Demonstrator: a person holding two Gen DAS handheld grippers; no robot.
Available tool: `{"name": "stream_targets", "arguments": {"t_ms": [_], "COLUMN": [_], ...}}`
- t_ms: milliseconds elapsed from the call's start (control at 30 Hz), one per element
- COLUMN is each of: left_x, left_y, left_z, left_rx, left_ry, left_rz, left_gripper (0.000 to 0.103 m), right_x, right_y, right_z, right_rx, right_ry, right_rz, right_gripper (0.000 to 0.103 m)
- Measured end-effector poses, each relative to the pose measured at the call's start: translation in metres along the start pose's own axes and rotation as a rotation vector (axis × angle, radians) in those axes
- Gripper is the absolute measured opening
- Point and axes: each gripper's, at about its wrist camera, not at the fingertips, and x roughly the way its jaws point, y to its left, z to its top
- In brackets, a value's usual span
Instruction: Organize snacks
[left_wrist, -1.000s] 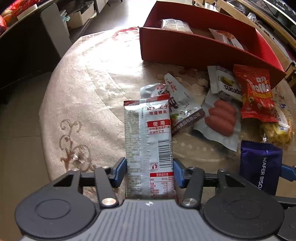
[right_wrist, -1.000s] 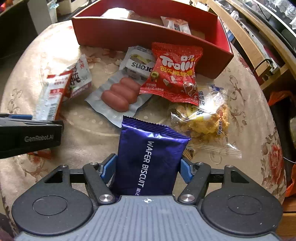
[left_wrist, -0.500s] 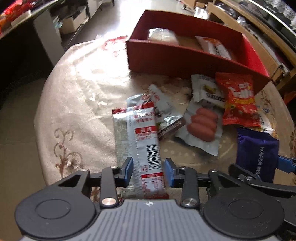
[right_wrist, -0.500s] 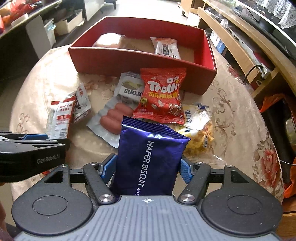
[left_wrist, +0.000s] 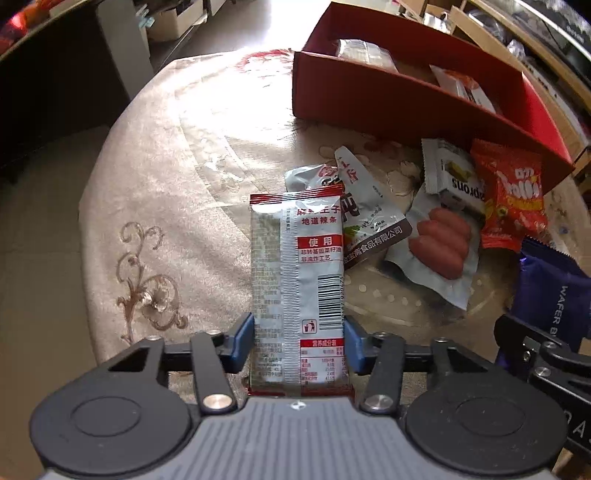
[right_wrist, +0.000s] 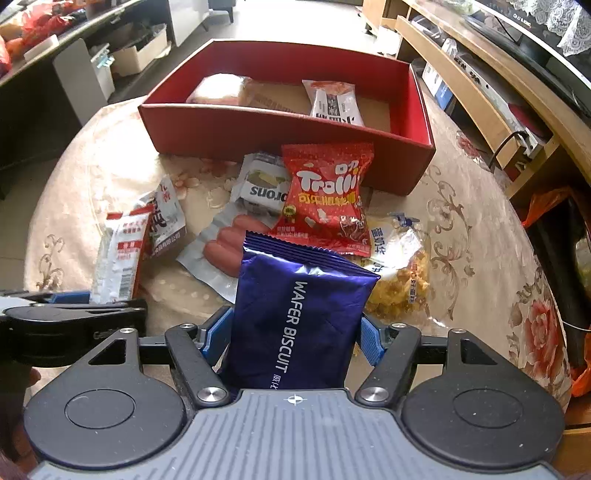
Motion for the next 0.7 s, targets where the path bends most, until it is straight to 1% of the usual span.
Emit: {"name": "stream_targets", "arguments": {"t_ms": [67, 133, 167, 200, 333, 467, 533, 567, 600, 633, 667, 700], "left_x": [-0.004, -0.01, -0.014, -0.015, -0.022, -0.01, -0.006, -0.005, -0.004, -0.002, 0.001, 0.007], "left_y": [0.001, 0.001, 0.002, -0.001, -0.005, -0.002, -0.002, -0.003, -0.005, -0.006, -0.006, -0.005], "left_z": [0.0, 0.0, 0.001, 0.003, 0.003, 0.005, 0.005, 0.005, 0.005, 0.004, 0.004, 0.004], "left_rx": [-0.001, -0.001, 0.0, 0.005, 0.028, 0.028, 0.036, 0.038, 0.047, 0.063, 0.067, 0.06], "left_ry": [-0.008, -0.019, -0.023, -0.025, -0.042, -0.016, -0.021, -0.024, -0.026, -0.024, -0.019, 0.0], "left_rz": [-0.009, -0.021, -0.03, -0.036, -0.044, -0.028, -0.01, -0.003, 0.002, 0.01, 0.019, 0.026], "left_gripper": [0.045, 0.04, 0.032, 0.031, 0.031, 0.032, 0.036, 0.036, 0.041, 0.048, 0.065, 0.07], "right_x": [-0.003, -0.006, -0.008, -0.009, -0.013, -0.012, -0.012, -0.012, -0.013, -0.013, -0.014, -0.014], "right_y": [0.0, -0.001, -0.001, -0.002, -0.002, -0.003, -0.003, -0.003, -0.003, -0.004, -0.003, -0.003], "right_z": [0.001, 0.002, 0.002, 0.003, 0.005, 0.004, 0.004, 0.004, 0.005, 0.005, 0.005, 0.005], "right_rx": [0.001, 0.001, 0.002, 0.004, 0.006, 0.004, 0.003, 0.004, 0.005, 0.006, 0.006, 0.006], "right_ry": [-0.011, -0.02, -0.024, -0.028, -0.043, -0.041, -0.04, -0.041, -0.044, -0.045, -0.046, -0.046], "right_rz": [0.007, 0.01, 0.011, 0.011, 0.014, 0.012, 0.013, 0.013, 0.015, 0.017, 0.02, 0.023], "right_gripper": [0.075, 0.075, 0.075, 0.075, 0.075, 0.075, 0.075, 0.075, 0.075, 0.075, 0.075, 0.075]}}
